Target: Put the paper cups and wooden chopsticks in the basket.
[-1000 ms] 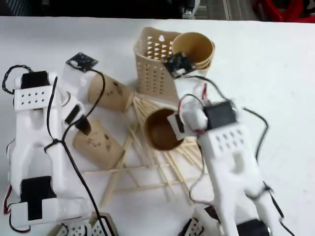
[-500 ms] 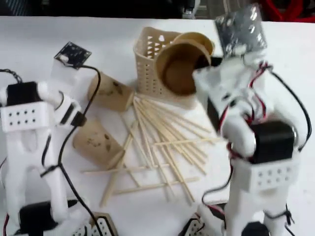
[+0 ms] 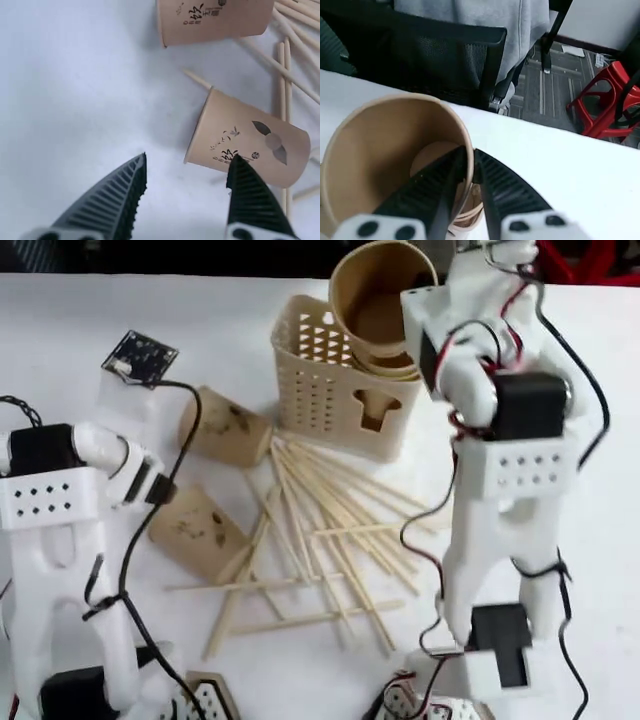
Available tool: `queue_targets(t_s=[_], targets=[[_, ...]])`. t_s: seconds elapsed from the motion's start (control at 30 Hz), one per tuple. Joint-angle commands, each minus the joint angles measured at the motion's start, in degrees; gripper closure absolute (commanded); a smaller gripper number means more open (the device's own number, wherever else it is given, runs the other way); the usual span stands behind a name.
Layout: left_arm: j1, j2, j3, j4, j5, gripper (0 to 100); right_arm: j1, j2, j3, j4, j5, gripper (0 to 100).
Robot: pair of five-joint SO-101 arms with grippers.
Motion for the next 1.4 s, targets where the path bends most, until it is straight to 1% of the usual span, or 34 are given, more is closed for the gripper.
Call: queue_targets(t_s=[0.0,0.07,0.27,0.33,0.43,0.47,0.53,0.57,0.7,0.8,0.9,1.03,1.23,1.3,1.37], targets=[[-0.4,-1.89,0.53,-1.67,0.79,74,0.66,4.79,-3.34,-1.01,-0.44,97.8],[-0.57,-1.98,0.44,-1.41,0.79,74,0.84,6.9,-3.69,-1.01,-0.44,97.4],[-3.91,-1.98,0.09,-1.76,0.79,74,2.51,8.66,-5.01,-0.75,0.0,96.2],[-4.79,-1.98,0.09,-1.76,0.79,74,2.42,8.13,-5.8,1.19,0.0,90.4],[-6.2,-1.98,0.09,-1.76,0.79,74,1.36,6.46,-9.85,6.11,0.0,79.0],[-6.81,-1.98,0.09,-1.76,0.79,74,0.57,5.85,-11.16,7.78,0.0,77.1],[-8.04,-1.98,0.09,-1.76,0.88,74,-1.1,4.18,-13.71,11.82,0.18,76.9],[-8.75,-1.98,0.09,-1.67,0.88,74,-2.51,3.47,-14.59,13.93,1.23,77.3],[-12.18,-3.3,0.26,-1.67,1.93,74,-11.3,1.98,-14.68,22.64,10.02,77.9],[-14.46,-7.34,0.7,-1.49,3.96,74,-15.96,0.22,-7.47,22.37,10.9,77.6],[-16.57,-12.18,0.88,-1.14,4.13,74,-21.58,-1.54,1.05,22.29,13.89,77.6],[-19.56,-16.57,3.6,-1.76,5.89,74,-28.44,-4.09,12.13,22.29,14.24,77.6],[-21.41,-18.15,9.14,-3.78,6.24,74,-39.69,-4.88,26.73,21.49,13.27,77.2],[-22.73,-18.15,10.29,-4.66,7.38,74,-42.59,-4.97,30.95,18.95,10.64,73.9],[-24.13,-18.15,10.99,-5.19,8.53,74,-44.44,-4.97,34.2,16.4,8.35,68.3]])
